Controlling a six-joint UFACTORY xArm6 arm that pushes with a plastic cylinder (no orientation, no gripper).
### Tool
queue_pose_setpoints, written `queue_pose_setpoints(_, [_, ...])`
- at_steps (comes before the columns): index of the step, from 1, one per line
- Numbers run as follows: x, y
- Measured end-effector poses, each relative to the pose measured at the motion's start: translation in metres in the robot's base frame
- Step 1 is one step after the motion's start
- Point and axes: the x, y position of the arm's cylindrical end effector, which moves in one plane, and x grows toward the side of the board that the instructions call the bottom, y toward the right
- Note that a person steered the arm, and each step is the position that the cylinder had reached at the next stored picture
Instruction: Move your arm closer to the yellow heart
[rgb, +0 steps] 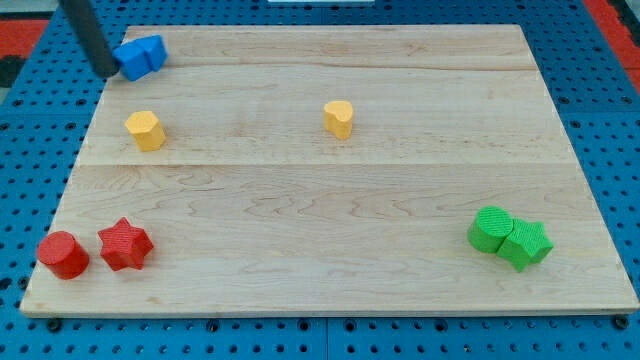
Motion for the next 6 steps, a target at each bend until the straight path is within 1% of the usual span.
queue_pose_setpoints(1, [0.012, 0.010])
queue_pose_setpoints(2, [0.073, 0.009])
queue_pose_setpoints(3, [0.075, 0.127])
queue_pose_setpoints(4, [0.057, 0.282])
queue_pose_setpoints(5, [0.098, 0.351])
queue_pose_setpoints(6, [0.133, 0.307])
